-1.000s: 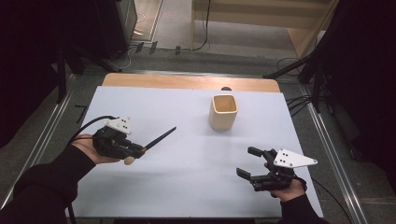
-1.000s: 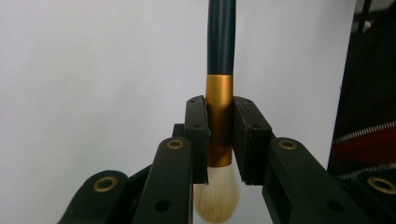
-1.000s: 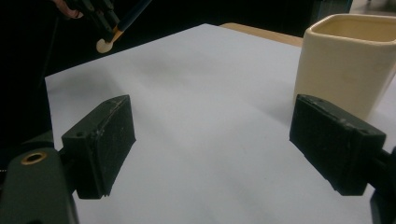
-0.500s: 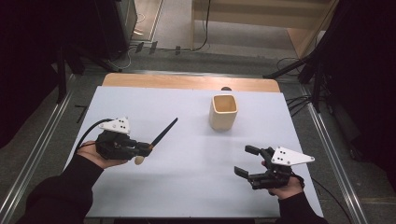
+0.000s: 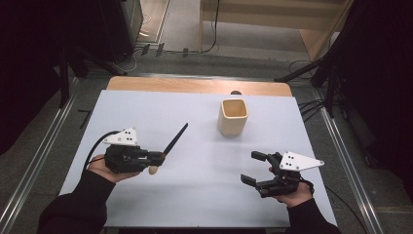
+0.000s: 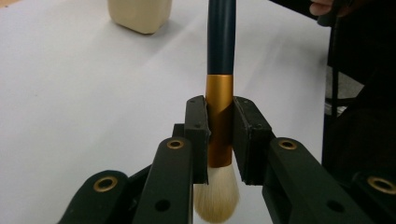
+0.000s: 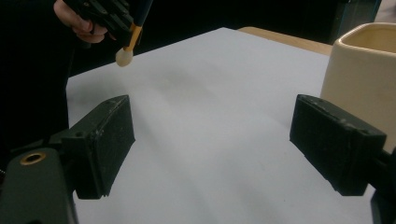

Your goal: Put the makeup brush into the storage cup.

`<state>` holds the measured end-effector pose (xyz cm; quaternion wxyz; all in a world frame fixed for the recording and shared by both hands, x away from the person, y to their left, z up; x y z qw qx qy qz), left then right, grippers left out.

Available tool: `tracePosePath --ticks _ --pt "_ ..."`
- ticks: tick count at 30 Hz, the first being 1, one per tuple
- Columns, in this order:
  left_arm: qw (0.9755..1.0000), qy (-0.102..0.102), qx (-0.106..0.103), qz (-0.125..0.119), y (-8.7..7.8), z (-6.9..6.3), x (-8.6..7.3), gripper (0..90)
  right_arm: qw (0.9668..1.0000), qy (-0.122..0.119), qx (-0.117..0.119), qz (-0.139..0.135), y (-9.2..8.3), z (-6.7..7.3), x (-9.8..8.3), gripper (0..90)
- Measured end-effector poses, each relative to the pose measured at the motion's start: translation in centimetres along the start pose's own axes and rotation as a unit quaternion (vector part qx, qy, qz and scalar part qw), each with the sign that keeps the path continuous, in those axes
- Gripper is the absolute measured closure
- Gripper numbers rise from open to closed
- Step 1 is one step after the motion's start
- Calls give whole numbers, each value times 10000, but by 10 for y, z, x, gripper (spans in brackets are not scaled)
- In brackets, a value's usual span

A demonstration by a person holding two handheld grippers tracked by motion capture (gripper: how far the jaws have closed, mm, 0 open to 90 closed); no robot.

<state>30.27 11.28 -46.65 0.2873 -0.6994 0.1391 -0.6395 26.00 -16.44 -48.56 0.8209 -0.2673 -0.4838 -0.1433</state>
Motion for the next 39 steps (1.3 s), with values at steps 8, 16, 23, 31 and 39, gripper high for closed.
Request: tracePosePath --ticks 8,16,23,31,39 --pt "9997 132 -55 -181 8 -11 3 781 9997 -132 110 146 9 5 1 147" --pt "9991 270 -214 -263 15 -19 9 781 9993 -100 303 180 15 9 4 156" --pt "9987 363 -328 -144 25 -22 10 781 9989 -90 413 200 20 12 8 189" --pt "9979 492 -425 -14 34 -25 13 781 9982 -85 528 261 29 16 11 206" --pt "9971 573 -482 93 33 -25 15 781 9974 -120 637 329 38 20 14 227"
Point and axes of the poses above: each handheld gripper's, and its own axes: y roughly forward along the jaws, x roughly out of its top, z roughly to its left, the point moved 10 cm from there along y, roughly forward along the jaws, and after that the axes turned 13 degrees about y, right-handed, at the moved point
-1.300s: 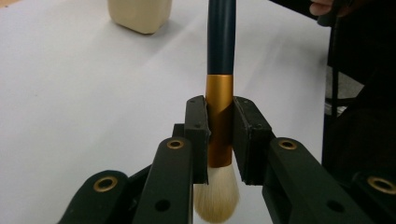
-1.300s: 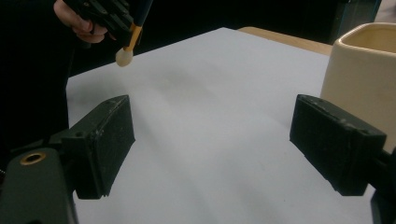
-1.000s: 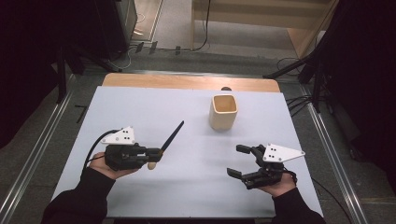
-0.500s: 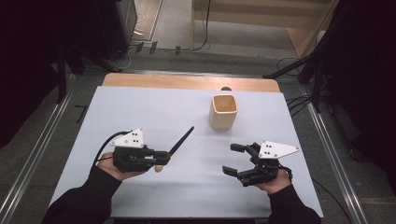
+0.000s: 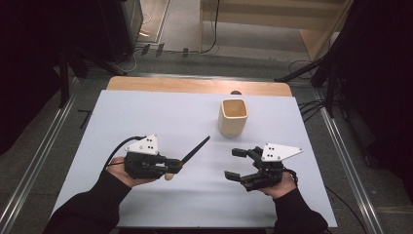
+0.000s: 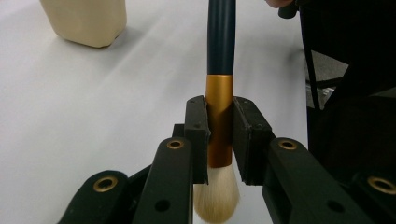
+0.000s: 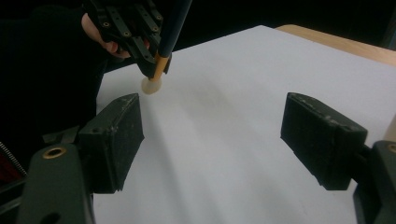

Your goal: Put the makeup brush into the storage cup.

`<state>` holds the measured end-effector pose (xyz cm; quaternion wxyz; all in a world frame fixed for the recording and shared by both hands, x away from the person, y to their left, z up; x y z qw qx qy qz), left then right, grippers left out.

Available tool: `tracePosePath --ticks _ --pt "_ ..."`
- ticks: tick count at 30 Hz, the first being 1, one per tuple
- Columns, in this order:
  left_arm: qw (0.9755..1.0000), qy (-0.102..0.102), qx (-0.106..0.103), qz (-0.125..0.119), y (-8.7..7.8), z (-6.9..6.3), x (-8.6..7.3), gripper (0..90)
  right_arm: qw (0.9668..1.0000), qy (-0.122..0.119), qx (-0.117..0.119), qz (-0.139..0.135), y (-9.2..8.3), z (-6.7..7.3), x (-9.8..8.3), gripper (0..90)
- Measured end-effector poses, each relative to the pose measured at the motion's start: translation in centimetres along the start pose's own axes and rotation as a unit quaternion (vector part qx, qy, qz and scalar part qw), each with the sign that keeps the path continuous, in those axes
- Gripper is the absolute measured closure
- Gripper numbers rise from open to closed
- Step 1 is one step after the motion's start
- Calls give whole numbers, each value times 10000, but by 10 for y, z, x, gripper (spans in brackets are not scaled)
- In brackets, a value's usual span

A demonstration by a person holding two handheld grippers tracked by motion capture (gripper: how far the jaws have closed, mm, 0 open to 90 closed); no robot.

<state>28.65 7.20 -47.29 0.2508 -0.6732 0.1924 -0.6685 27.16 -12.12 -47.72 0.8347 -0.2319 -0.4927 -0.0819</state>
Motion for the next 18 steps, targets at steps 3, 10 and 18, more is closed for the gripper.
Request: tracePosePath --ticks 3,10,18 --pt "9999 86 -69 114 1 -2 1 781 10000 -23 82 51 4 4 2 235" --pt "9981 265 -324 447 5 -3 1 781 9992 -165 178 320 8 10 2 237" --pt "9906 632 -593 1057 6 -5 1 781 9982 -255 234 490 10 8 10 236"
Point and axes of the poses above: each handheld gripper's, and its own axes: y roughly forward along the jaws, x roughly out of its top, z roughly to its left, the point moved 10 cm from there along y, roughly forward along the jaws, and after that the axes turned 13 degrees about y, right-handed, at the moved point
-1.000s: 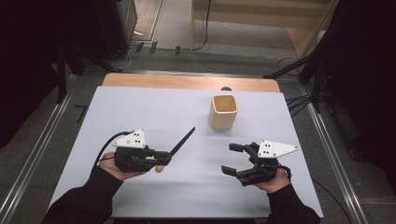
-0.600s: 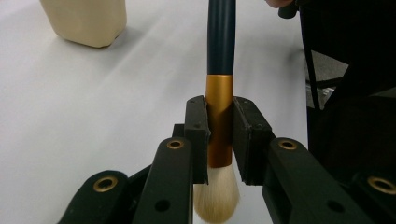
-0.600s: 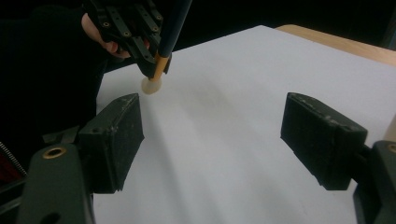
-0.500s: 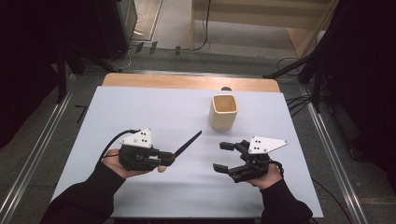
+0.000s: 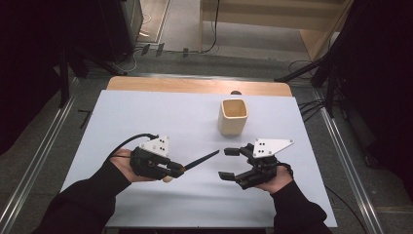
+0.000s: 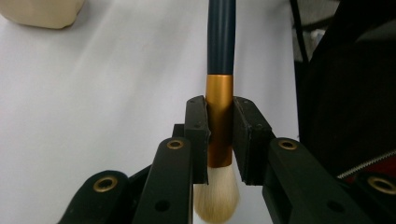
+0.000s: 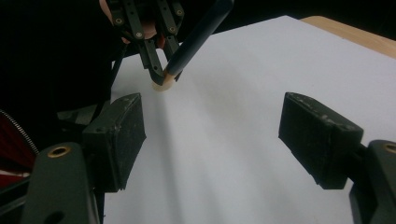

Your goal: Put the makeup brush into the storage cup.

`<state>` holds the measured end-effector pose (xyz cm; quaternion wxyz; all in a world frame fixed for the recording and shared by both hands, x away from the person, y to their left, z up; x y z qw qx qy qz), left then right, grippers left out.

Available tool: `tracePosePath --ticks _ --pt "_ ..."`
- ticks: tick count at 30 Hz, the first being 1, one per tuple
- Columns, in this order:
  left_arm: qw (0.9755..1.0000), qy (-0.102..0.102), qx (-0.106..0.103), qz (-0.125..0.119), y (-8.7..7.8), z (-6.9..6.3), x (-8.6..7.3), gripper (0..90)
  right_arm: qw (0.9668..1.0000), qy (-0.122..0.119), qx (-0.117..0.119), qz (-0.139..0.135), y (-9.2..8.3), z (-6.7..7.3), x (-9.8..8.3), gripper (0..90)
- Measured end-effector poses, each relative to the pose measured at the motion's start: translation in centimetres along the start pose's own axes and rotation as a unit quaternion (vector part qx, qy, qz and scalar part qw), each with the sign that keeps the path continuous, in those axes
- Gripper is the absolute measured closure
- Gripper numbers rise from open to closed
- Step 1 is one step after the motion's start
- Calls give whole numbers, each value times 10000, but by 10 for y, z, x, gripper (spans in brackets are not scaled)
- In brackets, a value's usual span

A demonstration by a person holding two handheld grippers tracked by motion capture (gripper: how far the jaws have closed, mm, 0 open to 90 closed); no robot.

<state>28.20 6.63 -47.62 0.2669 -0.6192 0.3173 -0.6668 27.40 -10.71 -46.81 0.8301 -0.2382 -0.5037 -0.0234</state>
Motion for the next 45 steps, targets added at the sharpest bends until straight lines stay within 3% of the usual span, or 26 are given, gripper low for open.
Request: tracePosePath --ticks 4,6,7,11,12,14,15,20,22,24,25,30,32,33,37,41,43,44,45 --pt "9990 157 -182 376 3 2 2 781 9999 -66 20 93 -1 0 5 235" --pt "9986 178 -230 445 4 2 3 781 9999 -82 29 134 -2 1 6 235" --pt "9972 269 -268 640 7 2 3 781 9997 -133 34 218 -1 1 9 235" --pt "9953 369 -323 835 10 3 5 781 9990 -198 56 391 3 0 11 236" --pt "9931 436 -397 1009 12 3 5 781 9988 -203 76 437 4 0 11 236" --pt "9922 492 -389 1077 13 4 5 781 9983 -234 80 522 7 0 11 237" --pt "9896 595 -414 1243 13 4 5 781 9981 -227 103 564 9 0 11 239" --pt "9865 685 -409 1430 13 7 7 781 9967 -262 140 751 15 1 9 253" --pt "9824 792 -439 1631 14 9 5 781 9958 -276 160 856 21 1 7 268" --pt "9815 777 -444 1691 14 9 5 781 9954 -312 162 889 23 1 7 269" --pt "9796 812 -485 1774 15 9 4 781 9947 -294 145 979 26 1 5 283" --pt "9751 883 -618 1940 18 8 9 781 9932 -380 137 1090 33 -1 3 299" --pt "9721 935 -660 2048 19 9 11 780 9924 -380 146 1161 37 -2 1 326" --pt "9697 1000 -684 2120 20 8 13 780 9911 -394 188 1254 41 -1 -2 354" --pt "9658 1123 -694 2231 20 9 17 780 9875 -348 198 1521 47 0 -9 425" --pt "9636 1124 -719 2315 21 9 17 780 9854 -366 180 1654 51 0 -12 478" --pt "9627 1126 -757 2340 22 8 18 780 9818 -322 201 1860 55 2 -15 534" --pt "9606 1193 -770 2387 23 8 18 780 9801 -356 183 1944 57 2 -16 540" --pt "9606 1193 -770 2387 23 8 18 780 9801 -356 183 1944 57 2 -16 540"
Point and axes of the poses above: each handheld gripper's, and its own axes: y roughly forward along the jaws, x roughly out of its top, z roughly to its left, the point moved 10 cm from there along y, roughly forward along the jaws, and after that the axes turned 13 degrees about y, right-handed, at the moved point
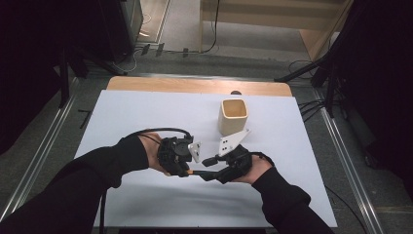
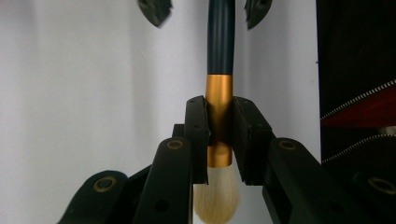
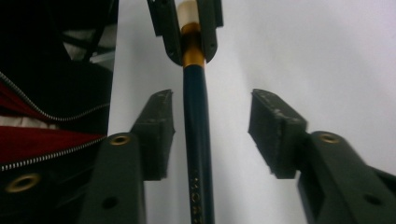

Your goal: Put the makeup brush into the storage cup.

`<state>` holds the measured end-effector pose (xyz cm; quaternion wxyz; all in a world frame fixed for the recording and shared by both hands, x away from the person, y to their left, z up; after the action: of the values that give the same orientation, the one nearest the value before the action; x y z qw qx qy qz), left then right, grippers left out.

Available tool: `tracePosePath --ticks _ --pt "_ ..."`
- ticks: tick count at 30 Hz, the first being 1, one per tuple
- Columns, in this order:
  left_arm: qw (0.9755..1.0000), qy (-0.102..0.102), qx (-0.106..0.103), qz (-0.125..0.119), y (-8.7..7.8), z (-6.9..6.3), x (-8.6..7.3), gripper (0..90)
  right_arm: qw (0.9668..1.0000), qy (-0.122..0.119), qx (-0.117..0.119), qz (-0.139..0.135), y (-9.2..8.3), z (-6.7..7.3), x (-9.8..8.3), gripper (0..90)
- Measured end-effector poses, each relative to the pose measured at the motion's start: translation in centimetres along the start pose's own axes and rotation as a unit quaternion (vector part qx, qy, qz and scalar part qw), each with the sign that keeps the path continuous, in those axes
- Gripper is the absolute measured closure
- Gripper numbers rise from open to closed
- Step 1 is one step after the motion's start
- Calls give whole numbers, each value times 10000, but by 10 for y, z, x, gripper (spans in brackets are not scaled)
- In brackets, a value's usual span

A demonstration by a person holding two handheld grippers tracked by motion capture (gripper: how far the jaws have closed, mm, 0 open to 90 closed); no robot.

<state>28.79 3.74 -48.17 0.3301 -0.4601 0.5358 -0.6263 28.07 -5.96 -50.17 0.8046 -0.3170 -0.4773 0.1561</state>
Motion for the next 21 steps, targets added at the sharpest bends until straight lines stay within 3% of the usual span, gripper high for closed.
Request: tracePosePath --ticks 3,11,15,21 --pt "10000 -24 -28 19 0 -1 -1 780 9996 -71 34 265 7 3 0 590" --pt "9999 -39 -110 42 2 -3 -1 780 9988 6 108 483 16 6 -4 719" --pt "9999 -55 -145 69 2 -3 -2 780 9989 3 149 456 17 7 -5 780" --pt "9998 -44 -177 -32 1 -3 -1 779 9992 -71 200 337 16 8 -5 791"
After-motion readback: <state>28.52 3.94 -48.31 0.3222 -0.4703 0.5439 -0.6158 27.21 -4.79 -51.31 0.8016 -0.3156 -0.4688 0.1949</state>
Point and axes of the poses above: each handheld gripper's, and its own axes: y roughly forward along the jaws, x roughly out of its top, z roughly to its left, the point moved 10 cm from there along y, roughly forward along the jaws, and after that the axes turned 13 degrees about y, right-handed, at the moved point
